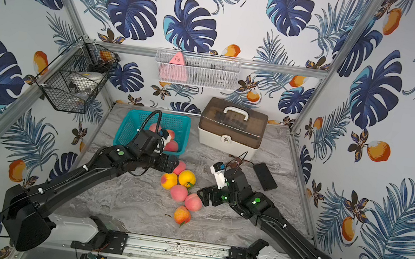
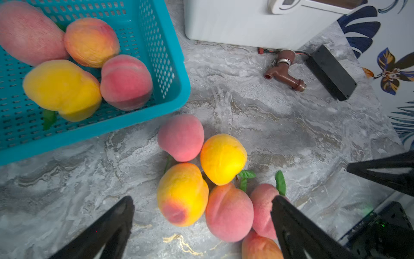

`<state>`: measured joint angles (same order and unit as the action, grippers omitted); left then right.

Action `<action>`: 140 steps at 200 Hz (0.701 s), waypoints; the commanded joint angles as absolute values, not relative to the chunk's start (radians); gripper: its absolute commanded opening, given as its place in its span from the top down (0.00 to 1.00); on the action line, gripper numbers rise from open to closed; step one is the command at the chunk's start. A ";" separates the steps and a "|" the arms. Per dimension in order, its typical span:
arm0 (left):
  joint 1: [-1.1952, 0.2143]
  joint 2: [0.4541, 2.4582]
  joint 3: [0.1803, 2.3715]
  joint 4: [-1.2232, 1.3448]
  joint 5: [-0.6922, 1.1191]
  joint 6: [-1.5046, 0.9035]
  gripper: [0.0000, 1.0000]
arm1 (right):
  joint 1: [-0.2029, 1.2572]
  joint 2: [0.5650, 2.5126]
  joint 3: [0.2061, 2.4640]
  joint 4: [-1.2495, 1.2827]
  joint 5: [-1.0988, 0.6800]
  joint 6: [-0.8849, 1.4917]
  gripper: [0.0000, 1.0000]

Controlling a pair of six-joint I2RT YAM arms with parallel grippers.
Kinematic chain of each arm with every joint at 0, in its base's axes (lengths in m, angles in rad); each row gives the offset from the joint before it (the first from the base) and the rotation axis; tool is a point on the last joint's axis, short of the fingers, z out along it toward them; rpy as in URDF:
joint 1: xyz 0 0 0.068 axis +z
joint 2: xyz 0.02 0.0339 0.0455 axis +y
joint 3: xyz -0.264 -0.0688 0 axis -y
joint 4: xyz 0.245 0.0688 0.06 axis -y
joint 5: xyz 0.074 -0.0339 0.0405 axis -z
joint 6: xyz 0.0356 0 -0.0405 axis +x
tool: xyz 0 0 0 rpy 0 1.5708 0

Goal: Put the peaches into the basket
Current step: Pick up the peach from the center of the board.

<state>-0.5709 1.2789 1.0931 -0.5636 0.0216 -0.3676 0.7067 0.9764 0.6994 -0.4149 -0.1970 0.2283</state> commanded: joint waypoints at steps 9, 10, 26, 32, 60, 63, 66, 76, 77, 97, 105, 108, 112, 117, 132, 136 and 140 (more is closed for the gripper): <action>-0.624 1.236 1.028 -0.566 0.073 -0.435 0.01 | 0.722 0.996 0.670 -0.343 -0.197 0.251 0.00; -0.626 1.235 1.024 -0.564 0.077 -0.438 0.01 | 0.722 0.998 0.669 -0.342 -0.198 0.251 0.00; -0.656 1.215 0.988 -0.549 0.090 -0.472 0.01 | 0.733 1.009 0.650 -0.317 -0.204 0.255 0.00; -0.670 1.211 0.980 -0.550 0.084 -0.482 0.01 | 0.734 1.013 0.644 -0.307 -0.208 0.256 0.00; -0.713 1.182 0.963 -0.563 0.091 -0.513 0.01 | 0.748 1.028 0.622 -0.263 -0.235 0.260 0.00; -0.717 1.178 0.961 -0.565 0.092 -0.516 0.01 | 0.750 1.030 0.621 -0.260 -0.237 0.261 0.00; -0.721 1.176 0.962 -0.568 0.093 -0.519 0.01 | 0.751 1.034 0.620 -0.257 -0.239 0.260 0.00; -0.731 1.164 0.960 -0.579 0.093 -0.526 0.01 | 0.754 1.048 0.618 -0.248 -0.244 0.259 0.00; -0.733 1.164 0.960 -0.580 0.093 -0.526 0.01 | 0.754 1.050 0.618 -0.247 -0.245 0.259 0.00; -0.751 1.141 0.955 -0.602 0.092 -0.540 0.01 | 0.762 1.080 0.613 -0.227 -0.254 0.262 0.00; -0.759 1.133 0.950 -0.610 0.091 -0.545 0.01 | 0.765 1.089 0.612 -0.221 -0.257 0.262 0.00; -0.763 1.130 0.948 -0.612 0.091 -0.547 0.01 | 0.766 1.090 0.612 -0.218 -0.257 0.263 0.00; -0.769 1.127 0.944 -0.616 0.093 -0.550 0.01 | 0.768 1.093 0.612 -0.217 -0.255 0.264 0.00; -0.774 1.123 0.938 -0.617 0.097 -0.554 0.01 | 0.770 1.094 0.612 -0.216 -0.253 0.265 0.00; -0.795 1.118 0.913 -0.604 0.123 -0.571 0.01 | 0.771 1.091 0.605 -0.212 -0.252 0.267 0.00; -0.804 1.117 0.906 -0.598 0.128 -0.576 0.01 | 0.772 1.090 0.603 -0.210 -0.252 0.267 0.00; -0.813 1.117 0.898 -0.594 0.130 -0.583 0.01 | 0.771 1.088 0.602 -0.212 -0.250 0.268 0.00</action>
<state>-0.7826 1.1236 0.9272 -0.5934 0.1009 -0.5350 0.7692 1.0904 0.6079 -0.2520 -0.2451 0.2539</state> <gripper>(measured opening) 0.989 0.998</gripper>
